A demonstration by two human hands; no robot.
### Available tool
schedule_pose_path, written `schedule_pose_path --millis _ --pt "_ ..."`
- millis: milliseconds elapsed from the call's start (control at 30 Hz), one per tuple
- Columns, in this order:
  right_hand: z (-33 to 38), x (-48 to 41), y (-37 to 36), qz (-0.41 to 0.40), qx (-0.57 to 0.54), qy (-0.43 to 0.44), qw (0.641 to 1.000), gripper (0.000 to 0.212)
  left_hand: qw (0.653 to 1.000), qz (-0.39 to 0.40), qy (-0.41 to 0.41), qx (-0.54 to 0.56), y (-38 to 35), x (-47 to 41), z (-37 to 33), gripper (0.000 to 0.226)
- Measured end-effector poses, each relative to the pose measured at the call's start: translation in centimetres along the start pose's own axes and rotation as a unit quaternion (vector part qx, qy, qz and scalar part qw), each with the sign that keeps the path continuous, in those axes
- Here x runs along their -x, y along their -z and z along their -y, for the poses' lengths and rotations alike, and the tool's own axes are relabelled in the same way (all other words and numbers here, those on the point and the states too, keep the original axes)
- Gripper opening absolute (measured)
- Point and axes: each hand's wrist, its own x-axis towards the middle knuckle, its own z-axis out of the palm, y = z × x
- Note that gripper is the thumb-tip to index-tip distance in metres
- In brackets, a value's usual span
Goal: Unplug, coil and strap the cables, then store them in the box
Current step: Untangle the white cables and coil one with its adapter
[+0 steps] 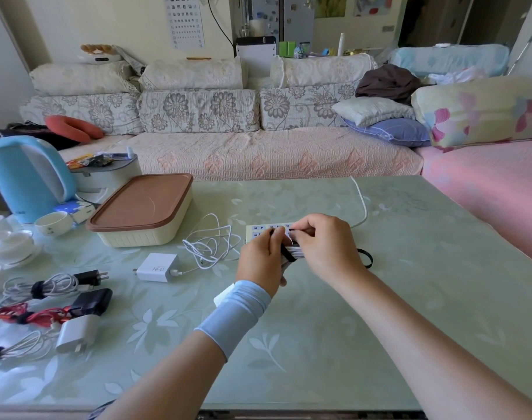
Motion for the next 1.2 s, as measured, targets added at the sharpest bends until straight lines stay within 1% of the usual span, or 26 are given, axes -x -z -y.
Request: schedule_pose_path --millis 100,233,300,333,400,433,500,567,633,733,833,900,967,1000,1067,1100,1167,1200 --pt "-0.5 0.0 0.0 0.020 0.017 -0.030 0.999 0.009 0.987 0.021 -0.056 -0.146 0.0 -0.2 0.1 0.037" --pt "-1.3 -0.7 -0.1 0.020 0.017 -0.158 0.987 0.016 0.974 0.046 -0.072 -0.210 -1.3 0.2 -0.1 0.037" --pt "-1.1 -0.5 -0.4 0.011 0.053 -0.184 0.981 0.020 0.971 0.076 -0.055 -0.220 -2.2 0.4 -0.1 0.031" --pt "-0.8 -0.2 -0.6 0.010 0.075 -0.177 0.981 0.020 0.975 0.090 -0.032 -0.202 -2.3 0.3 -0.3 0.026" --pt "-0.3 0.5 -1.1 0.008 0.114 -0.125 0.986 0.019 0.979 0.117 0.028 -0.163 -2.3 0.0 -0.4 0.012" --pt "-0.2 0.8 -1.3 0.006 0.121 -0.098 0.988 0.021 0.981 0.117 0.047 -0.148 -2.2 -0.2 -0.3 0.017" --pt "-0.4 1.1 -1.6 -0.002 0.101 -0.058 0.993 0.019 0.984 0.116 0.071 -0.115 -1.4 -0.5 0.0 0.022" --pt "-0.3 1.2 -1.8 -0.016 0.063 -0.030 0.997 0.011 0.987 0.108 0.113 -0.047 -0.6 -0.5 0.0 0.039" --pt "0.1 1.4 -1.9 -0.025 0.031 -0.020 0.999 0.007 0.986 0.100 0.131 -0.037 -0.3 -0.6 0.1 0.040" --pt "0.4 1.7 -1.9 -0.007 -0.014 -0.016 1.000 0.008 0.986 0.103 0.125 -0.046 0.0 -0.8 0.4 0.037" --pt "0.4 2.0 -1.7 0.043 -0.039 -0.016 0.998 0.017 0.980 0.128 0.147 -0.043 0.3 -1.4 1.0 0.041" --pt "0.3 2.2 -1.7 0.077 -0.024 0.005 0.997 0.020 0.974 0.147 0.157 -0.073 0.6 -1.9 1.2 0.035" --pt "0.2 2.1 -1.9 0.094 -0.002 0.036 0.995 0.015 0.964 0.180 0.158 -0.116 1.2 -2.1 1.0 0.025" --pt "0.2 2.0 -1.9 0.102 0.002 0.049 0.994 0.013 0.957 0.192 0.175 -0.127 1.3 -2.0 0.9 0.023" --pt "0.1 1.7 -1.8 0.121 0.004 0.069 0.990 0.011 0.945 0.207 0.194 -0.160 1.6 -1.9 0.6 0.032" --pt "0.0 1.5 -1.7 0.130 0.007 0.081 0.988 0.012 0.941 0.217 0.184 -0.183 1.6 -1.9 0.7 0.032" --pt "-0.3 1.2 -1.8 0.146 0.011 0.100 0.984 0.020 0.948 0.211 0.154 -0.183 1.9 -2.0 0.9 0.016" --pt "-0.6 1.1 -1.8 0.156 0.007 0.094 0.983 0.025 0.955 0.196 0.156 -0.160 1.9 -2.0 1.0 0.020"
